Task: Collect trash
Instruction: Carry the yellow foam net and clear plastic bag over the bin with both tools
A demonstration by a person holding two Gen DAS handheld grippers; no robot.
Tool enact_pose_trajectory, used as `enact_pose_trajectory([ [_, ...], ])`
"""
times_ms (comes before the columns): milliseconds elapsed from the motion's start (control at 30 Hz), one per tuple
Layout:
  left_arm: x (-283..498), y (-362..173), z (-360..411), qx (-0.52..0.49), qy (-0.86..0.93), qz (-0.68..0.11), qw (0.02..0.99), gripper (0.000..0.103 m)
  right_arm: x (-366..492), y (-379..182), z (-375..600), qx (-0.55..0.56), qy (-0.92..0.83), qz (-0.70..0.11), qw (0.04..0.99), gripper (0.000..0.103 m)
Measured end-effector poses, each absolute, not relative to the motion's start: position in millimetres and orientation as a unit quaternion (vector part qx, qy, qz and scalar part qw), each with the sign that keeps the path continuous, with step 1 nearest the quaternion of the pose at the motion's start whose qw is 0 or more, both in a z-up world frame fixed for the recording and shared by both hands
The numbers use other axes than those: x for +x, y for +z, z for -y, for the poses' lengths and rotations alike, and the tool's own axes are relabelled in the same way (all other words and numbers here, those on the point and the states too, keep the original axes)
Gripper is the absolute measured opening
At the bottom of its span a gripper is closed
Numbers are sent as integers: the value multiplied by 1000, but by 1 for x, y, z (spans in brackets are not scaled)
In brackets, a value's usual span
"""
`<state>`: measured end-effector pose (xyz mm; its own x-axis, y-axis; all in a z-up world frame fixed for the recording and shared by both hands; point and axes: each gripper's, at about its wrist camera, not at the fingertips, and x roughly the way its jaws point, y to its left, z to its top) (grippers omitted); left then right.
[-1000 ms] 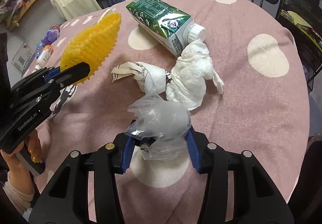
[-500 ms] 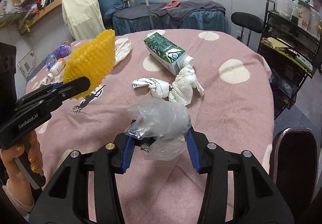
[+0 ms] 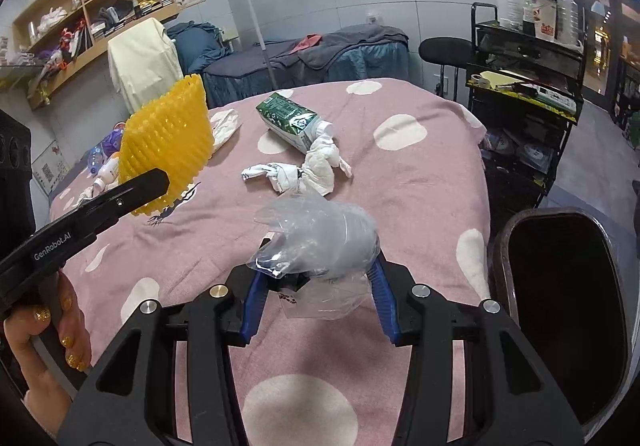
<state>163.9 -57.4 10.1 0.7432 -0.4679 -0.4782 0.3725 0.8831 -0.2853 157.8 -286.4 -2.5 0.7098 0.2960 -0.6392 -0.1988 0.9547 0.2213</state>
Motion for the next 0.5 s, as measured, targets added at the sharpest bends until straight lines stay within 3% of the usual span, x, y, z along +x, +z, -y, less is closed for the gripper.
enact_pose_trajectory([
  [500,145,11,96,-95,-261,-277,920,18,121,-12,348,133,72,-336,930,47],
])
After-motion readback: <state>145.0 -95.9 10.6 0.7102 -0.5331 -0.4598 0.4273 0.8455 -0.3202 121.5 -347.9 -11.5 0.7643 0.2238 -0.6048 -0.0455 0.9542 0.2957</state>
